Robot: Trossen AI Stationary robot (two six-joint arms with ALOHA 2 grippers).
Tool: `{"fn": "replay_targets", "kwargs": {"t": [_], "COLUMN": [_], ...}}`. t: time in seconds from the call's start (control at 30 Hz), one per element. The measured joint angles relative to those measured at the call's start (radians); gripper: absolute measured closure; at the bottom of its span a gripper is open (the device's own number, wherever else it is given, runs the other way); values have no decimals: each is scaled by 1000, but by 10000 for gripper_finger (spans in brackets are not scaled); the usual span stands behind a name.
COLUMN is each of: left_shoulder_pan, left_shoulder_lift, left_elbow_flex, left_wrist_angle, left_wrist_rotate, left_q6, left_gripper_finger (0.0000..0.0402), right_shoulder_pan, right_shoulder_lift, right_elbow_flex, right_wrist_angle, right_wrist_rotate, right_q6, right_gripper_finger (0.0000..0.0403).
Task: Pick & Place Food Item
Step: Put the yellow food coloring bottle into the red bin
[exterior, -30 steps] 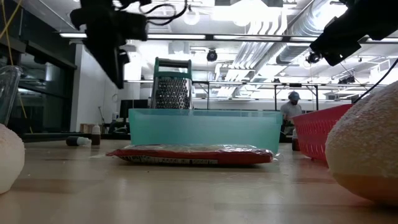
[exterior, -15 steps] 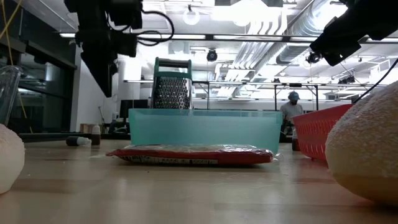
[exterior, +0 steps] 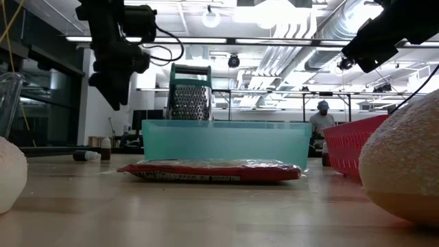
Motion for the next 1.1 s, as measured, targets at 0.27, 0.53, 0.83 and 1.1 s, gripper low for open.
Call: {"fn": "replay_targets", "kwargs": {"t": [0.27,0.53,0.83,1.1], "left_shoulder_pan": [7,20,5,-33], "left_shoulder_lift": [20,108,182,192], "left_elbow_flex": [0,0,0,0], "left_wrist_angle": [-50,-79,-78,-43], "left_wrist_rotate": [-86,-100,-109,-161], "left_q6": [-214,-186,-180,-188], "left_gripper_finger": [196,196,196,196], "right_shoulder_pan": [0,0,0,0], "right_shoulder_lift": [0,0,0,0], "right_elbow_flex": [0,0,0,0], "right_wrist_angle": [0,0,0,0], "right_wrist_rotate": [0,0,0,0], "right_q6": [0,0,0,0], "right_gripper_finger": [275,275,275,275]}}
